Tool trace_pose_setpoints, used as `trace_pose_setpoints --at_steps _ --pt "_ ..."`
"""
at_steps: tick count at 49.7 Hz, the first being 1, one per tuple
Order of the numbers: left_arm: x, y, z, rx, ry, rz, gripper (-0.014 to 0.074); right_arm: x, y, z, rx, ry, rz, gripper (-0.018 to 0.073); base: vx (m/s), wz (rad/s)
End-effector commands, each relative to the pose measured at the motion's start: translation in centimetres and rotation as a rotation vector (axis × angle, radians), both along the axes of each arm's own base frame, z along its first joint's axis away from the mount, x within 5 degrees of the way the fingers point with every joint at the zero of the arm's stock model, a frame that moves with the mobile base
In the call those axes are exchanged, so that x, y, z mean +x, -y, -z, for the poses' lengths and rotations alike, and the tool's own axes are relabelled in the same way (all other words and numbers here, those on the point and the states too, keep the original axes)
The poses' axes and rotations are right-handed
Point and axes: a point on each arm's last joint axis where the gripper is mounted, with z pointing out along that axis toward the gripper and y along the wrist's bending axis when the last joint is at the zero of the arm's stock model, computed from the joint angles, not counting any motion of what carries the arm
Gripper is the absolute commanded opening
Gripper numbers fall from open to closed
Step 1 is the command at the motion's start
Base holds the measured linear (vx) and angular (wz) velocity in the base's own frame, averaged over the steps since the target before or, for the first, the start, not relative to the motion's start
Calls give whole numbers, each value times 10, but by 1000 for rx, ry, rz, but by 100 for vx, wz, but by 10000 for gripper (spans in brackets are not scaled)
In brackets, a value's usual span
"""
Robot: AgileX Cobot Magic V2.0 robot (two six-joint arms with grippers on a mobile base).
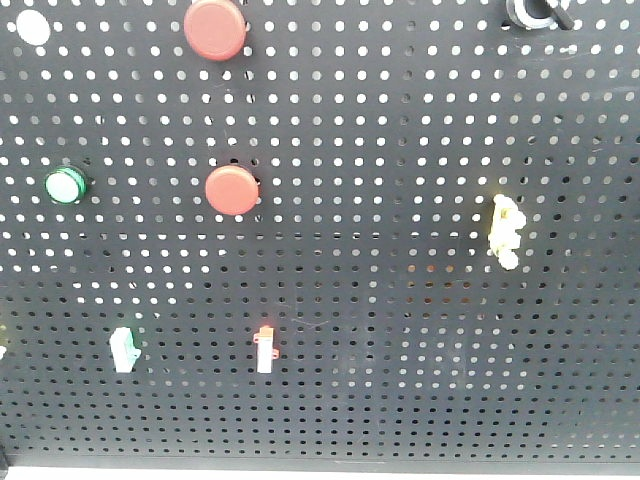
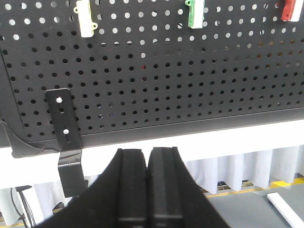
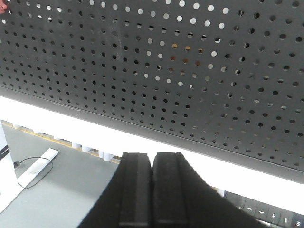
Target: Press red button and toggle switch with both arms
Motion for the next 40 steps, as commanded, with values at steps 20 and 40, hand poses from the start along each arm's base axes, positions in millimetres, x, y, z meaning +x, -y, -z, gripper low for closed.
trace_pose_setpoints --at_steps 20,40 --pt "0 -1 4 -21 51 -8 2 4 6 -14 -15 108 64 -3 0 0" --pt "0 -1 4 -21 51 -8 2 16 13 69 163 164 182 -3 0 0"
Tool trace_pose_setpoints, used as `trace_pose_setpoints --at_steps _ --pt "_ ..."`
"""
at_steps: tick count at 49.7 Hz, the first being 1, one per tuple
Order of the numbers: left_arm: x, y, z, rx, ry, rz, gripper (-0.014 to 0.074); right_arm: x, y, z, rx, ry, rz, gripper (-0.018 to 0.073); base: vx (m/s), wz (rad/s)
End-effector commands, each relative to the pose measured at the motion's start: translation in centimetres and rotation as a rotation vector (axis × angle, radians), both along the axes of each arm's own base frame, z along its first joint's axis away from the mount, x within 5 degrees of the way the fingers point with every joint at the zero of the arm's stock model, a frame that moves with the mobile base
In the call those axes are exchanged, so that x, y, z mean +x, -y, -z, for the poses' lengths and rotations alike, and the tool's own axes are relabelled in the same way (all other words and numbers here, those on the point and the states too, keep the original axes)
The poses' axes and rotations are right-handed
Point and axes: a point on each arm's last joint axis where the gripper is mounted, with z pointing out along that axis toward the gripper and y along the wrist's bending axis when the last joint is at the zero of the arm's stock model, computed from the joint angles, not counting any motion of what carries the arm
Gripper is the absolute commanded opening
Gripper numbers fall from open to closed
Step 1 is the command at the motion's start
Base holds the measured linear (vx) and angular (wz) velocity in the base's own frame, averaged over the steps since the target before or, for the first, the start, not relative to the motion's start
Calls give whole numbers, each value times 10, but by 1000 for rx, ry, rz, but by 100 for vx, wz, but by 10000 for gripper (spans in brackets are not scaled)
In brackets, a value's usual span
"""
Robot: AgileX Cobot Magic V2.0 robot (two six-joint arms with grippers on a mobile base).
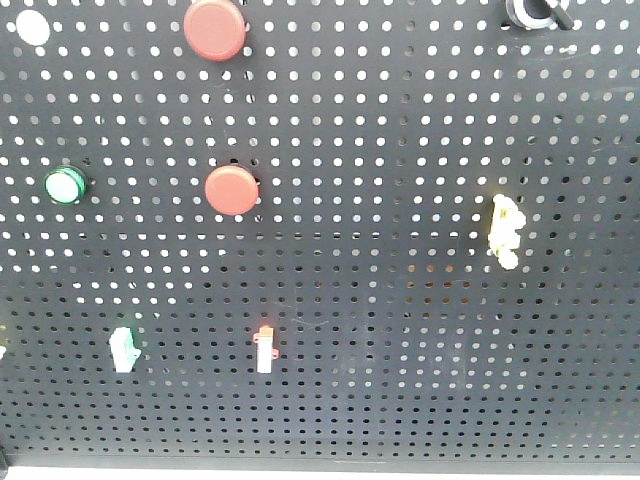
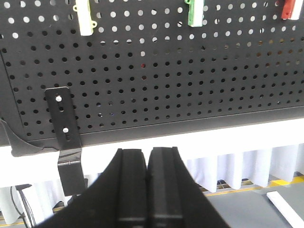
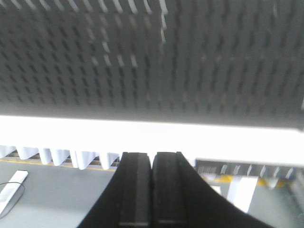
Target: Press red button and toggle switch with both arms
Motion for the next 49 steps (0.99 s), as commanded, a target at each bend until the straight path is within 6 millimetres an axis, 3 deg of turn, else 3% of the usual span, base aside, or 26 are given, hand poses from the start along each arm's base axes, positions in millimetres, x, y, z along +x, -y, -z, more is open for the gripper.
trace_pose_setpoints --at_steps 1,7,49 --pt "0 -1 4 -22 56 -8 2 -1 -2 3 37 180 -14 -3 0 0" --pt "0 -1 4 -22 56 -8 2 -9 0 0 28 229 -8 -3 0 0" --pt "0 -1 4 -22 57 -9 2 -9 3 -2 13 256 57 -3 0 0"
